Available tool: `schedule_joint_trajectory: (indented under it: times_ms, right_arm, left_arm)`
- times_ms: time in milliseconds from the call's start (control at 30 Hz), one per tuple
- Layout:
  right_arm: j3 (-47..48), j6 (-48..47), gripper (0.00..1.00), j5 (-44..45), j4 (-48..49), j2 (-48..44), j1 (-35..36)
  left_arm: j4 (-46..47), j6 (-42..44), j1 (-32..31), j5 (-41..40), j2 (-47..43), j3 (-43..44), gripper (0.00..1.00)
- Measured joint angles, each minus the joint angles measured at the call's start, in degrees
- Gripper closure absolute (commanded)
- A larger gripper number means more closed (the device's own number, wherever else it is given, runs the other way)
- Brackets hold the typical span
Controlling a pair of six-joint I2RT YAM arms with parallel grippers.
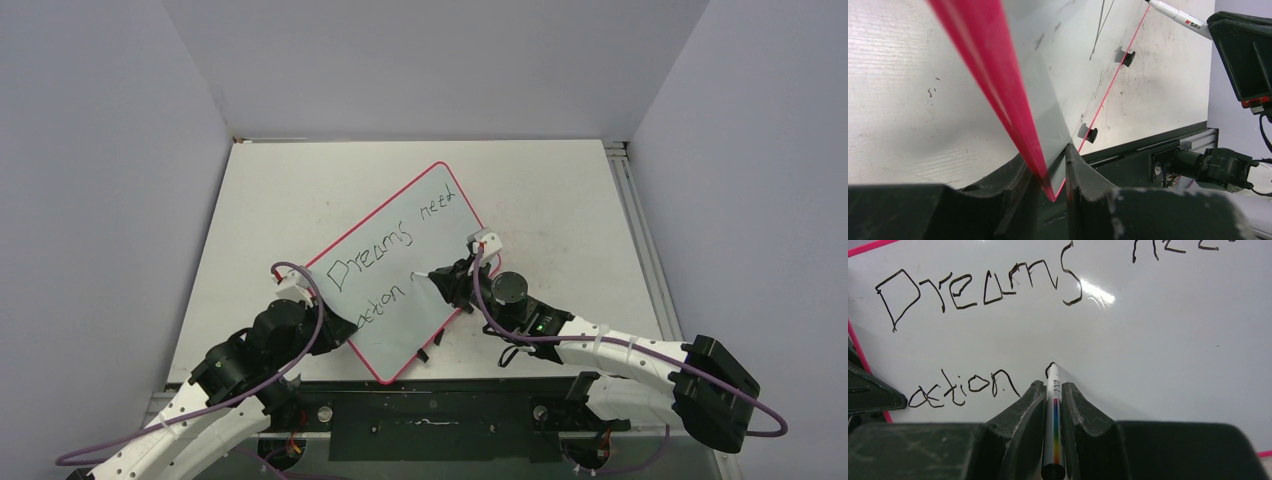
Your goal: Write a sentence on the whiteboard
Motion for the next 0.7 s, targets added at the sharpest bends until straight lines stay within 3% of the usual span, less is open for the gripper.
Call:
schedule_joint_trajectory:
  times_ms: [700]
  right_arm:
    - [-1.6, 0.6, 0.95, 1.6, -0.8, -1.3, 0.0]
  left_arm:
    - [0.0, 0.0, 0.0, 0.0, 0.0, 0.0, 0.89]
